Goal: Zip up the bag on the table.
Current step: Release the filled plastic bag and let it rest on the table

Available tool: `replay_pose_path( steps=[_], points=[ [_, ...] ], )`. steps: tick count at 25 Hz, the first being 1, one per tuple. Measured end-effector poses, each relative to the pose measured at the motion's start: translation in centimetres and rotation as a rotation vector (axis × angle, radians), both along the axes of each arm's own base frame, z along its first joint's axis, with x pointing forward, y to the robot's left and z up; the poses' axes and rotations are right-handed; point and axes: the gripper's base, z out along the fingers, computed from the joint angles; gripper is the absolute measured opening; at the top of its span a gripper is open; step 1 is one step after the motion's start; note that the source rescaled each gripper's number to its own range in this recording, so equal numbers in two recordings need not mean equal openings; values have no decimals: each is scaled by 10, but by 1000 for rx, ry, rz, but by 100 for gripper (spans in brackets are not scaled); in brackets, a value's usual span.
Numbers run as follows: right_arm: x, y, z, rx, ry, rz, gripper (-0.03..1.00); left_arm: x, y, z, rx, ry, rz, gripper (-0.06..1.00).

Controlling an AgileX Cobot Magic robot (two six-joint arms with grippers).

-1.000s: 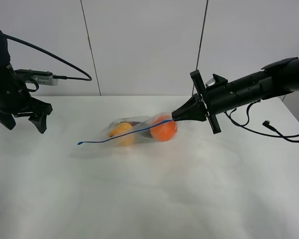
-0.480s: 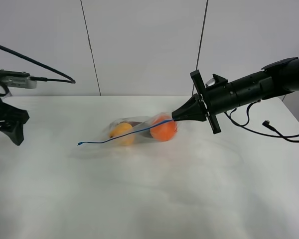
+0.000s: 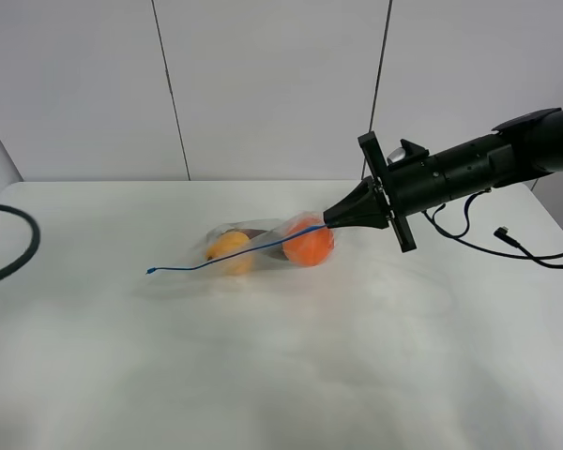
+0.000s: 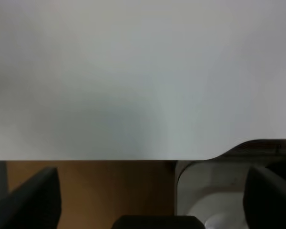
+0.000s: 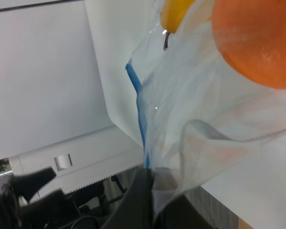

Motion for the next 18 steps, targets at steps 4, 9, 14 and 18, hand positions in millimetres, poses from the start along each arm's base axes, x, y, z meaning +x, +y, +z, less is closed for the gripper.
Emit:
replay_pose_path(
  steps=[4, 9, 14, 18],
  points=[
    [0, 0, 0, 0, 0, 0, 0, -34, -2, -3, -26, -171, -4, 97],
    [0, 0, 0, 0, -2, 1, 0, -54, -3, -26, -45, -258, -1, 99],
    [0, 0, 0, -1, -6, 4, 0, -60, -4, -24, -52, -324, -9, 99],
    [0, 0, 0, -1, -10, 6, 0, -60, -4, -24, -52, -327, -10, 100]
  ],
)
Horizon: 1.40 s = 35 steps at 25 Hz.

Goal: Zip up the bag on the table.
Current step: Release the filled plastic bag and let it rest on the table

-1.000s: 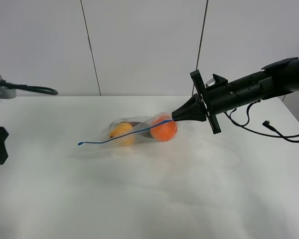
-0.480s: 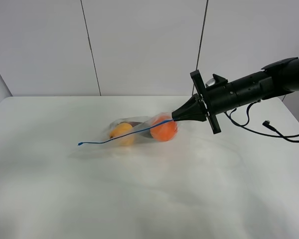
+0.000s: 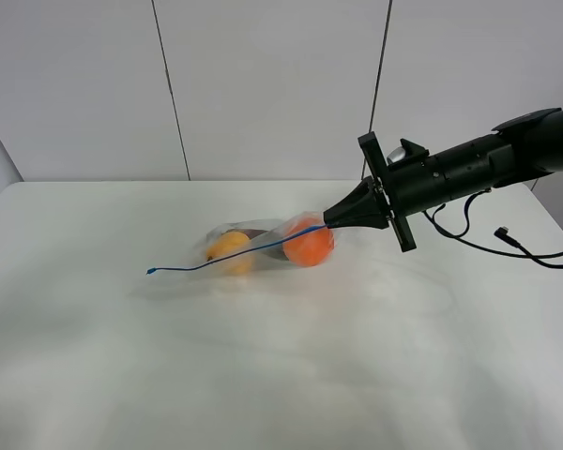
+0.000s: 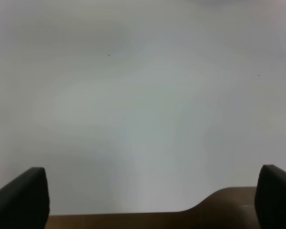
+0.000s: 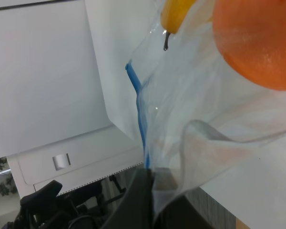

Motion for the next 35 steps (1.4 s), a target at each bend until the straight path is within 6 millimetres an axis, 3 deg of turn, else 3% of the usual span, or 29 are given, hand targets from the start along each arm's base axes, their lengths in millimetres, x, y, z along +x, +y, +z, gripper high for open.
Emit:
replay_pose_path(
  steps=[4, 10, 17, 19, 21, 23, 25, 27, 30, 35],
  points=[
    [0, 0, 0, 0, 0, -1, 0, -9, 0, 2, 0, -61, 0, 100],
    [0, 0, 0, 0, 0, -1, 0, -46, 0, 7, -2, -306, 0, 100],
    [-1, 0, -1, -11, -1, 8, 4, -51, 0, 6, -3, -333, -1, 100],
    [-1, -1, -1, -14, 0, 13, 16, -51, 0, 6, -3, -333, -1, 100],
    [-1, -1, -1, -15, 1, 17, 39, -51, 0, 6, -3, -333, -1, 100],
    [-2, -1, -2, -20, 0, 20, 70, -51, 0, 6, -3, -333, -1, 100],
    [-2, -2, -3, -41, -7, 30, 89, -51, 0, 6, -3, -333, -1, 100],
    [-2, -4, -4, -82, -23, 53, 96, -51, 0, 6, -3, -333, -1, 100],
    [4, -10, 1, -208, -55, 108, 99, -51, 0, 6, -3, -333, -1, 100],
    [27, -36, 30, -603, -144, 154, 100, -51, 0, 6, -3, -333, -1, 100]
  ],
)
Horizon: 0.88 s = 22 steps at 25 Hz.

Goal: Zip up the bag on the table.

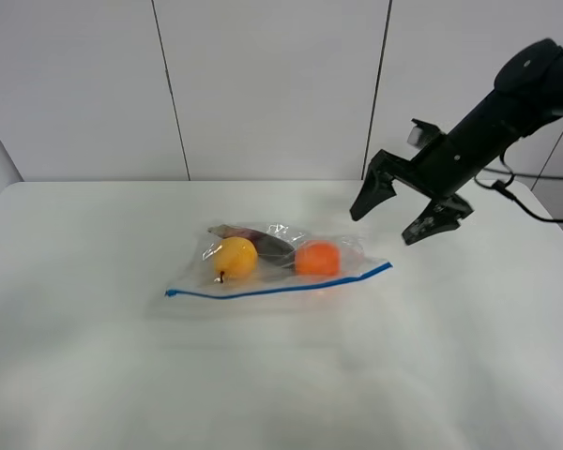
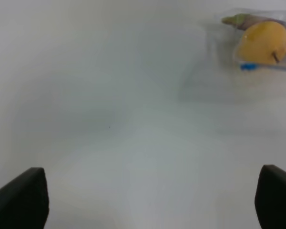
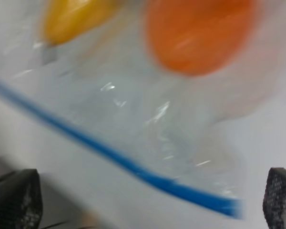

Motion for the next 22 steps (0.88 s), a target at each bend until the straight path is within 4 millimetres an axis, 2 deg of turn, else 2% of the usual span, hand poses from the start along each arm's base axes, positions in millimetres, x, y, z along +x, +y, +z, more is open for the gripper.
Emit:
replay_pose_path(
  steps=[4, 6, 10, 13, 17, 22],
  points=[
    [13, -25, 21, -294, -80, -13, 100, 0, 0, 0, 0, 0, 0, 100],
    [15, -33, 25, -370, -101, -21, 100, 0, 0, 0, 0, 0, 0, 100],
    [16, -51, 26, -403, -95, -58, 100, 0, 0, 0, 0, 0, 0, 100],
    [12, -58, 34, -403, -110, -79, 100, 0, 0, 0, 0, 0, 0, 100],
    [-14, -57, 53, -394, -136, -80, 100, 0, 0, 0, 0, 0, 0, 100],
    [-79, -59, 66, -413, -128, -66, 100, 0, 0, 0, 0, 0, 0, 100]
  ],
)
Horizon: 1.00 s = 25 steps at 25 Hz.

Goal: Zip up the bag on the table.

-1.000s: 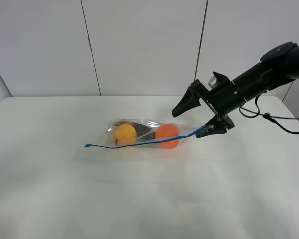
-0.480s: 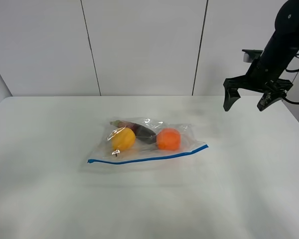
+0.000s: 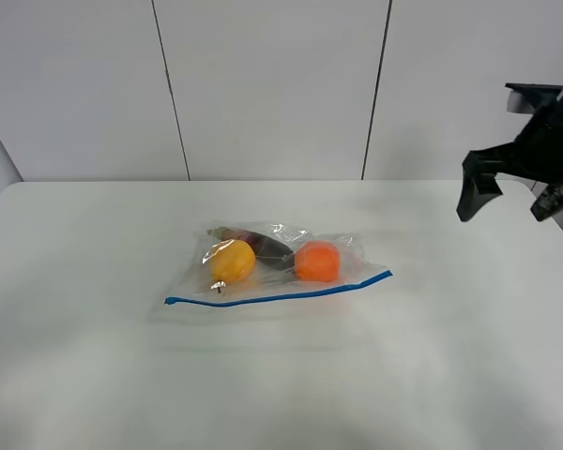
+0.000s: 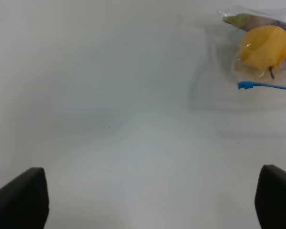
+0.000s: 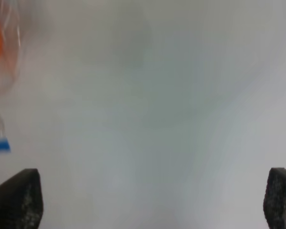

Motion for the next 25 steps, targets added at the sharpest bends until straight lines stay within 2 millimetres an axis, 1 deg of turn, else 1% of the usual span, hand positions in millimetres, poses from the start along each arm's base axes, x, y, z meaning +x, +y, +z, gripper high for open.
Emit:
replay_pose_path(
  steps=[1, 2, 6, 8, 9, 11, 15, 18, 20, 25],
  points=[
    [-14, 0, -1, -3, 10, 2, 100, 0, 0, 0, 0, 0, 0, 100],
    [-30, -1, 2, -5, -1, 2, 100, 0, 0, 0, 0, 0, 0, 100],
    [-95, -1, 5, -5, -39, 3, 100, 0, 0, 0, 0, 0, 0, 100],
    [-121, -1, -2, -5, -42, 3, 100, 0, 0, 0, 0, 0, 0, 100],
    [-137, -1, -2, -6, -78, 5, 100, 0, 0, 0, 0, 0, 0, 100],
    [-161, -1, -7, -6, -154, 2, 100, 0, 0, 0, 0, 0, 0, 100],
    [-206, -2, -21, -6, -339, -4, 100, 0, 0, 0, 0, 0, 0, 100],
    [-235, -2, -31, -6, -469, -3, 100, 0, 0, 0, 0, 0, 0, 100],
    [-252, -2, -29, -9, -563, -4, 100, 0, 0, 0, 0, 0, 0, 100],
    [-283, -3, -22, -9, -774, -5, 100, 0, 0, 0, 0, 0, 0, 100]
  ],
)
